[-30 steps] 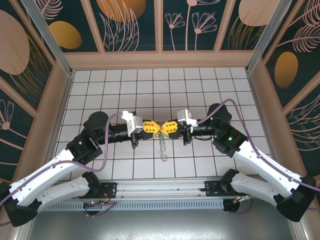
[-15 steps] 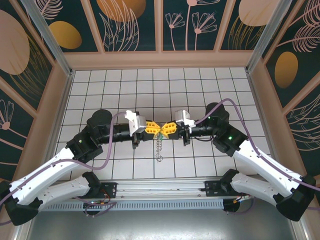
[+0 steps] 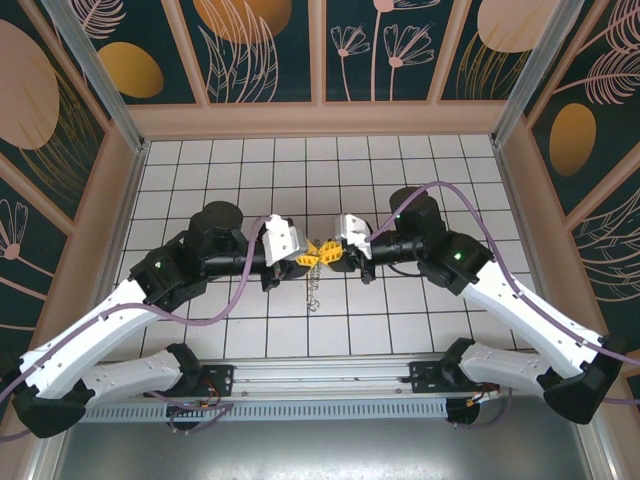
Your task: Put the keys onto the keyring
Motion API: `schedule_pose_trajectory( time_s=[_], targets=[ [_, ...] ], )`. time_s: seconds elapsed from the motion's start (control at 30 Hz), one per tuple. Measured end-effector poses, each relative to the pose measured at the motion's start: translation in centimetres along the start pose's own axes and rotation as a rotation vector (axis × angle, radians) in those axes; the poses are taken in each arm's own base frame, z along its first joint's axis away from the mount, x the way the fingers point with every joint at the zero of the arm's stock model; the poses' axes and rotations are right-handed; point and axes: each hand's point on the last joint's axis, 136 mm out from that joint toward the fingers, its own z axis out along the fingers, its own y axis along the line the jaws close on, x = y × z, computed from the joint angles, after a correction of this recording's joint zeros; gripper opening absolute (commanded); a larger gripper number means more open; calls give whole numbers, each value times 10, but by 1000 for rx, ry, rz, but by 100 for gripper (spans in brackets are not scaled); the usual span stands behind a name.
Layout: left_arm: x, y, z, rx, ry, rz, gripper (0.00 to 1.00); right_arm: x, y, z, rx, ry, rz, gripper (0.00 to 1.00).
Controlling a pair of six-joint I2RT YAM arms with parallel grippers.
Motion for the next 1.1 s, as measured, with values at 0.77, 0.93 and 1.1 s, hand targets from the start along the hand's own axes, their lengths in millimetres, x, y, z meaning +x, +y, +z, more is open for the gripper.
schedule_pose_trajectory(
  time_s=[0.77, 0.93, 1.1],
  targets=[
    [-48, -17, -19, 70, -264, 13, 0, -8, 5, -10, 62, -70, -94, 19],
    [-52, -19, -19, 83, -307, 10, 0, -14, 5, -11, 60, -103, -107, 14],
    [-53, -21, -20, 88, -334, 5, 0, -16, 8, -14, 67, -128, -106, 18]
  ],
)
